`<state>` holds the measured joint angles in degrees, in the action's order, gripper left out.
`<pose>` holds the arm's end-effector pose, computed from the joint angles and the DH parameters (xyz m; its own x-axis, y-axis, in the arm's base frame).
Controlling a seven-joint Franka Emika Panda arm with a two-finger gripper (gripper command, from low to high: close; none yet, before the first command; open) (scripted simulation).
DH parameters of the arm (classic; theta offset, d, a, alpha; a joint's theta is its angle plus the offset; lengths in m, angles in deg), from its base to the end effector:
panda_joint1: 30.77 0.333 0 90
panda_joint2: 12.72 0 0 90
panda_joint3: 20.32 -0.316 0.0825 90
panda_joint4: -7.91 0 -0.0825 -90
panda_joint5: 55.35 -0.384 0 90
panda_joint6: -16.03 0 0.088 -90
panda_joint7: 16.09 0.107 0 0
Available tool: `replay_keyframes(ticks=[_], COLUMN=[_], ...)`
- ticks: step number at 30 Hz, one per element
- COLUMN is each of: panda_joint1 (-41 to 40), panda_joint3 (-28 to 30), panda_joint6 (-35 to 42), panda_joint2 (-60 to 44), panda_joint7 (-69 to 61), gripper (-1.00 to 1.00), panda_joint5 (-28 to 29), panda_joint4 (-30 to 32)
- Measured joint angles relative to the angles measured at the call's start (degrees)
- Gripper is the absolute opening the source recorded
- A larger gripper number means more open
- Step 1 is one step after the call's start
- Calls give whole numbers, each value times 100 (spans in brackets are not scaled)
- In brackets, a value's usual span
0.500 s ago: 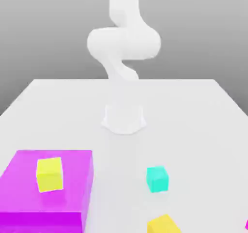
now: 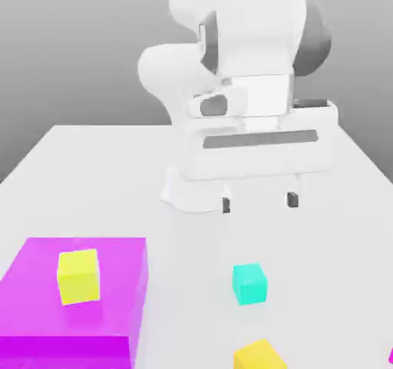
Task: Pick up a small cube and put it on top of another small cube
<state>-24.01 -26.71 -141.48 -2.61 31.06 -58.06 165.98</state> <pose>0.3941 0.0884 0.2855 0.7959 -0.5957 0.1083 -0.5836 -0.8024 -0.1248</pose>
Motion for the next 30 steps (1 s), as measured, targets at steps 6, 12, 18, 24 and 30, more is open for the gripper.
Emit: replay_keyframes(ticks=[6, 12, 18, 24, 30], panda_joint1=[188, 647, 667, 473, 352], panda_joint3=[-25, 511, 537, 251, 225], panda_joint6=[-998, -1949, -2004, -1203, -317], panda_joint2=[-1349, -2513, -2576, -1598, -1224], panda_joint7=[408, 696, 725, 450, -173], gripper=[0, -100, -100, -100, -100], panda_joint5=[463, 840, 872, 509, 314], panda_joint4=[576, 391, 379, 559, 47])
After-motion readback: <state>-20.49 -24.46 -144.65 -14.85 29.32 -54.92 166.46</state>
